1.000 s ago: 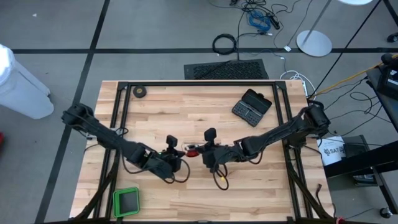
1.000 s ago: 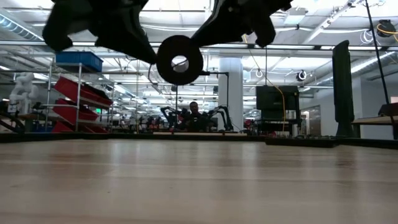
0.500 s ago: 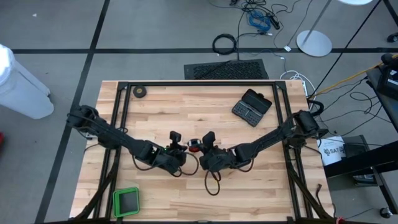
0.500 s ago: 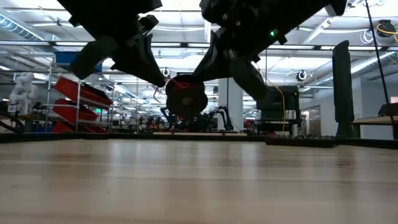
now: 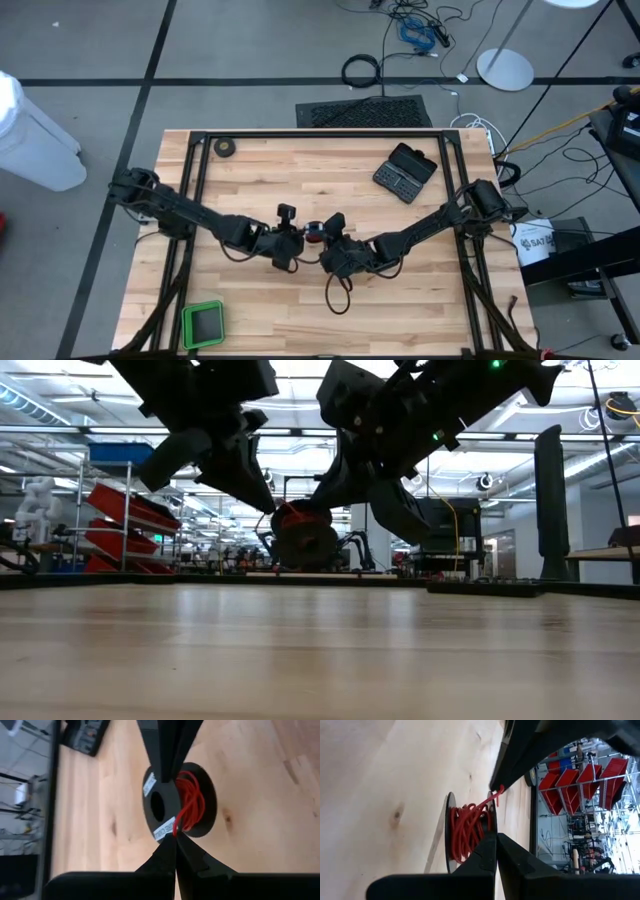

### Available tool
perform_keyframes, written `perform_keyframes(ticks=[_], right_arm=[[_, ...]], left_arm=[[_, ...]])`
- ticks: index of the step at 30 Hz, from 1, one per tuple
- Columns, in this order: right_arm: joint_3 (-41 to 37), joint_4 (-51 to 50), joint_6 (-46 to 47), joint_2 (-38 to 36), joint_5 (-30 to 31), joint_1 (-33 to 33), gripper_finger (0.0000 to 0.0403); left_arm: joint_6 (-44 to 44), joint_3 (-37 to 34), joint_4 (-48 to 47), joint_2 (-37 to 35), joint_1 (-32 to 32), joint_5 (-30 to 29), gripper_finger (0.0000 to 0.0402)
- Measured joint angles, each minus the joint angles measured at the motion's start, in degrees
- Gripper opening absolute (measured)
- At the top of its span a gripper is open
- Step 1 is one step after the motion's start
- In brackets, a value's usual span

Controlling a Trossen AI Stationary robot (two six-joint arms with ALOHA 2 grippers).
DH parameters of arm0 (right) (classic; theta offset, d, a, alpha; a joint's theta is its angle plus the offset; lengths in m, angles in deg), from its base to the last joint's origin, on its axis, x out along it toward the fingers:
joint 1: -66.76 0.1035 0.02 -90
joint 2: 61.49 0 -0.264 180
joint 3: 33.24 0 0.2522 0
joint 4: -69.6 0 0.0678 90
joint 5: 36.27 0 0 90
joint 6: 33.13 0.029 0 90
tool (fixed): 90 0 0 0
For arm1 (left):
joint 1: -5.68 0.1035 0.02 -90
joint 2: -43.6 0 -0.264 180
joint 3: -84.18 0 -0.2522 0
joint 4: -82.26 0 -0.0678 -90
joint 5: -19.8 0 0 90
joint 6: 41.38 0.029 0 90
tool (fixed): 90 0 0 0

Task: Coil cords
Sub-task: Coil the red wire into the spool

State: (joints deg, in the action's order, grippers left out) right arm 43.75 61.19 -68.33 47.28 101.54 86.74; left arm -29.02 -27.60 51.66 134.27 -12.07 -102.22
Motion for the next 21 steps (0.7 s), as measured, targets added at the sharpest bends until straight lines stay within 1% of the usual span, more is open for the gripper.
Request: perform_keyframes(ticks=[3, 6, 13, 18, 21], right_arm=[[0.0, -0.1, 0.0, 0.0, -0.2, -0.1, 0.0], [0.0, -0.4, 0.0, 0.2, -0.4, -0.3, 0.0], [0.0, -3.5, 1.8, 1.0, -0.5, -1.0, 0.0], [0.0, -4.7, 3.2, 1.0, -1.9, -1.5, 0.0], [0.0, -4.7, 3.6, 1.0, -6.5, -2.0, 0.0]], left_arm=[[0.0, 0.0, 0.1, 0.6, 0.8, 3.4, 0.0], [0.0, 0.0, 0.0, 2.2, 0.9, 5.0, 0.0], [0.0, 0.0, 0.0, 5.7, 0.9, 5.0, 0.0], [0.0, 0.0, 0.2, 6.2, 1.7, 4.6, 0.0], [0.0, 0.0, 0.4, 6.2, 2.4, 4.6, 0.0]])
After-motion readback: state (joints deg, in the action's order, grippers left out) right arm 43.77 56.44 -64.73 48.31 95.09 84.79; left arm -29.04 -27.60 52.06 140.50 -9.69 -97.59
